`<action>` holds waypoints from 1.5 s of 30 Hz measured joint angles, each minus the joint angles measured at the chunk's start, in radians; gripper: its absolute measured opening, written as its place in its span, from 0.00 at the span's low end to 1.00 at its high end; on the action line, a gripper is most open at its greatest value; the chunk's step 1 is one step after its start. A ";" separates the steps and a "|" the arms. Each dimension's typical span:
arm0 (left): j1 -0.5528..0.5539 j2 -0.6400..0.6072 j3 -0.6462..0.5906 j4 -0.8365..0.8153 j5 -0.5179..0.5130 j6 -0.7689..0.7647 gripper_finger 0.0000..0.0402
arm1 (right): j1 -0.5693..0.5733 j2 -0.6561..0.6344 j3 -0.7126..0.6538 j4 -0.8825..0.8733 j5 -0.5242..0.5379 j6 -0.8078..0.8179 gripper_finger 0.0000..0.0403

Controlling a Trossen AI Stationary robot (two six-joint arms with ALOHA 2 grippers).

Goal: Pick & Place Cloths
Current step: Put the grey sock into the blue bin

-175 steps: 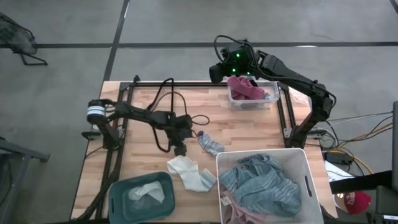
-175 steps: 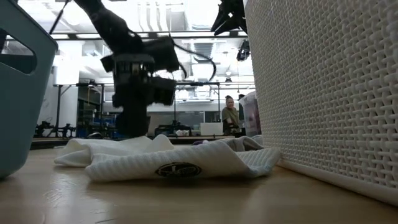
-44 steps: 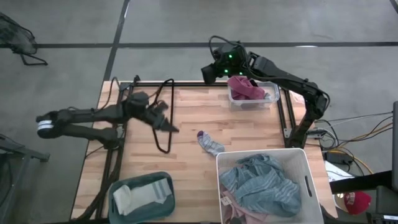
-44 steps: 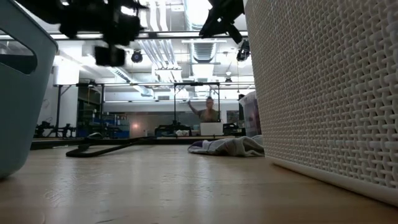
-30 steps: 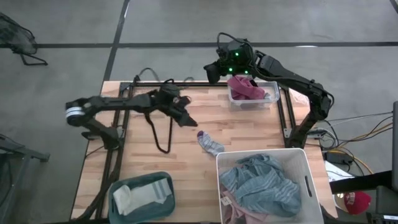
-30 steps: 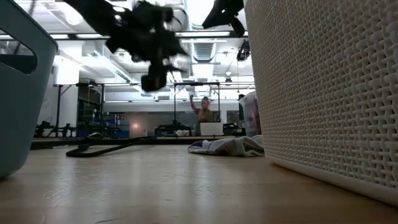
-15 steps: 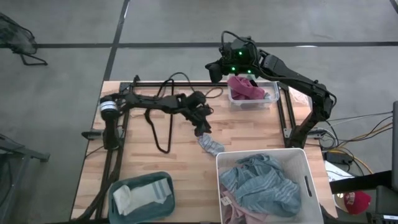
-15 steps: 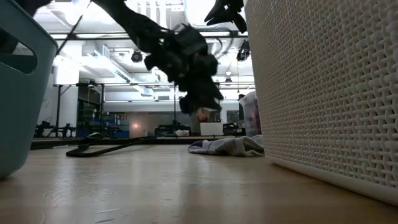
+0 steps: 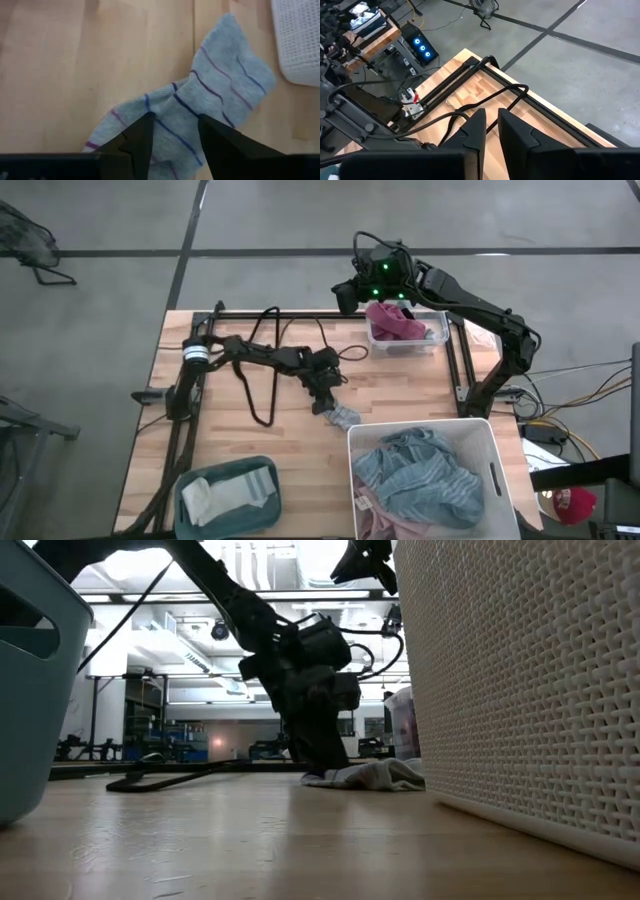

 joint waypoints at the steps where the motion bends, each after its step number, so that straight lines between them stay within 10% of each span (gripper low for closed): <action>1: -0.001 0.003 0.002 -0.004 -0.010 0.002 0.41 | 0.000 0.000 0.000 0.000 0.000 -0.003 0.11; 6: -0.009 0.017 0.004 -0.025 -0.018 0.060 0.35 | 0.000 0.000 0.000 0.000 0.000 -0.004 0.07; 13: -0.010 0.021 0.001 -0.039 0.016 0.032 0.03 | 0.000 0.001 0.000 -0.009 0.000 -0.002 0.03; 29: 0.036 -0.176 -0.004 -0.182 0.029 0.005 0.00 | 0.000 0.001 -0.001 -0.014 0.001 -0.002 0.02; 45: 0.015 -0.681 -0.003 -0.831 0.132 -0.044 0.00 | 0.000 0.016 -0.001 -0.012 0.003 -0.009 0.02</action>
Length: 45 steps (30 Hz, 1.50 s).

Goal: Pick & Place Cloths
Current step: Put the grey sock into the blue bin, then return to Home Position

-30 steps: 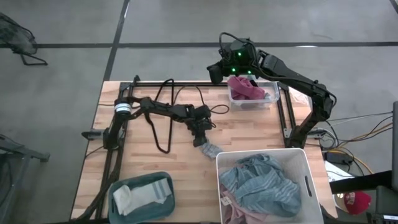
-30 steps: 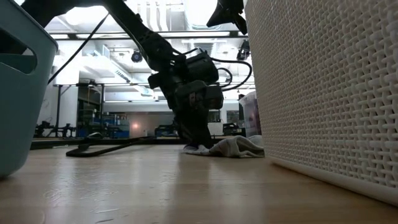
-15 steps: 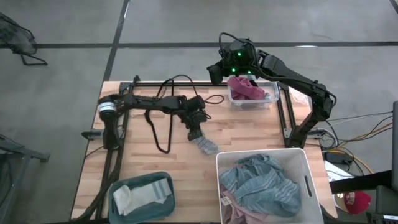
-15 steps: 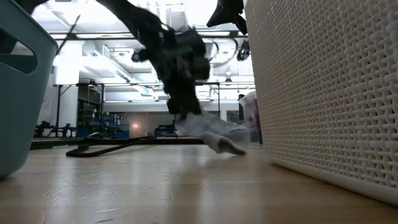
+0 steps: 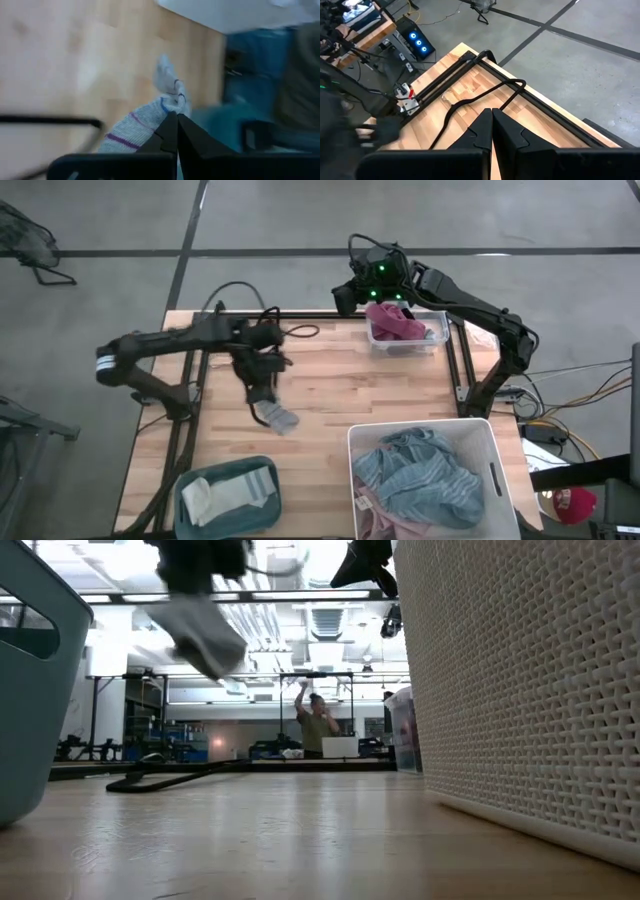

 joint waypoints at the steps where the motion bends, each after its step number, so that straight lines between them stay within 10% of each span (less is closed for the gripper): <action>1: -0.014 -0.029 0.000 -0.025 0.026 -0.024 0.00 | 0.000 0.002 0.000 -0.001 0.000 0.001 0.02; 13: -0.407 -0.204 -0.115 -0.109 0.330 -0.377 0.00 | 0.007 0.006 0.000 0.035 0.004 0.022 0.02; 23: -0.622 -0.168 -0.451 0.549 0.435 -0.974 0.09 | 0.006 0.006 0.000 0.044 0.005 0.003 0.02; 34: -0.562 -0.199 -0.542 0.729 0.426 -1.014 0.32 | 0.006 0.006 0.000 0.044 0.006 0.003 0.02; 45: -0.227 -0.215 -0.531 0.729 0.251 -0.749 0.11 | 0.007 0.004 -0.028 0.041 0.034 -0.074 0.02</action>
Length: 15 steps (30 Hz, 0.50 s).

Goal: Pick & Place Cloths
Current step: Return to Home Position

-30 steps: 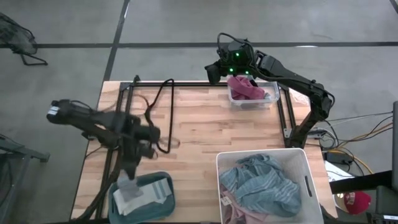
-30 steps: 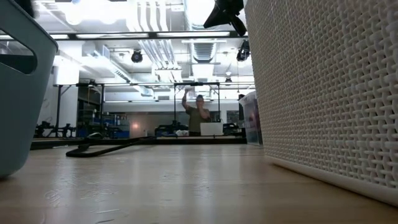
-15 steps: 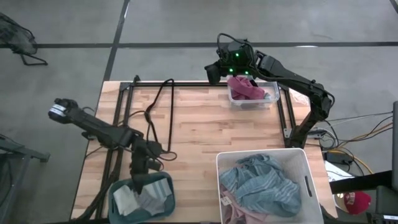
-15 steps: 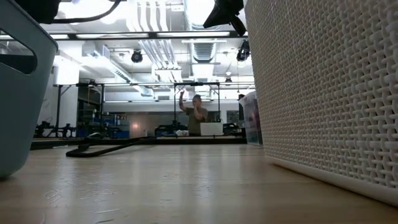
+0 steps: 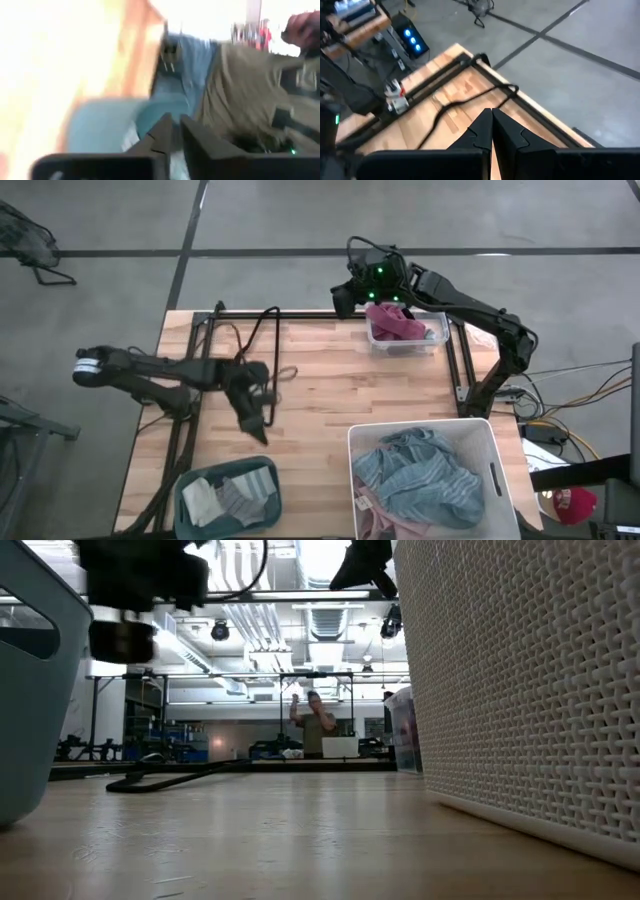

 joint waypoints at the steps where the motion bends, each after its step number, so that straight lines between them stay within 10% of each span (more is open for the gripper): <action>1: 0.037 -0.001 0.002 0.001 -0.012 0.023 0.07 | 0.000 0.000 -0.014 0.002 0.000 -0.006 0.02; 8: 0.233 -0.006 0.003 0.250 -0.281 0.108 0.02 | 0.021 0.000 -0.189 0.272 -0.274 -0.085 0.02; 15: 0.284 -0.068 0.003 0.417 -0.477 0.233 0.02 | 0.044 -0.030 -0.327 0.410 -0.298 -0.077 0.02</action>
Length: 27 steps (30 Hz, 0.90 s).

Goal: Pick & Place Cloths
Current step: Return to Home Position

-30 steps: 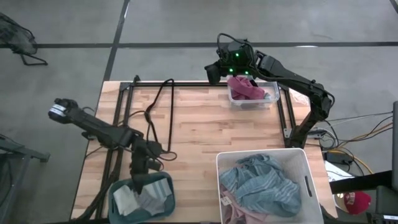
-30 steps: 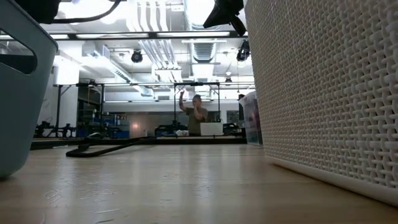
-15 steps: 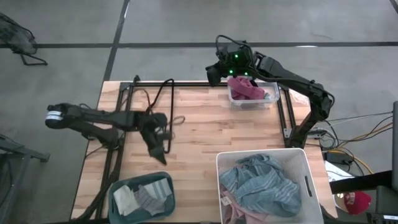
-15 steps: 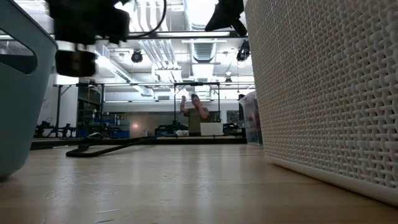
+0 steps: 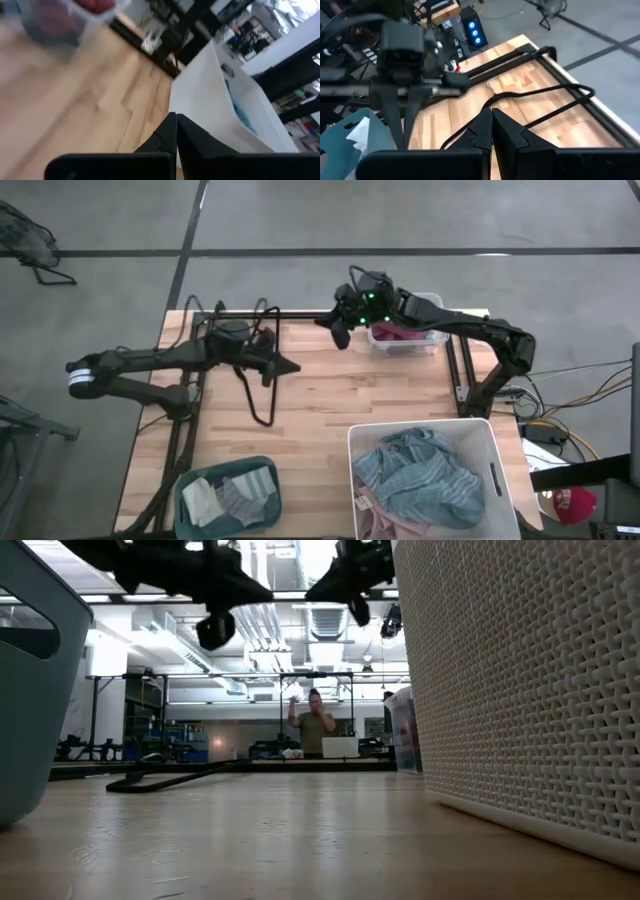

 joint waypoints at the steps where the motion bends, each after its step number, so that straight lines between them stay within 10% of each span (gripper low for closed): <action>1: 0.003 -0.021 0.000 -0.002 -0.012 0.010 0.02 | 0.000 -0.017 -0.013 0.001 0.002 -0.004 0.02; 10: 0.019 -0.194 -0.012 -0.083 -0.119 0.310 0.03 | -0.003 -0.180 -0.123 -0.007 0.012 -0.103 0.02; 27: 0.017 -0.414 -0.175 -0.062 -0.224 0.353 0.07 | -0.004 -0.506 -0.520 0.068 0.110 -0.186 0.02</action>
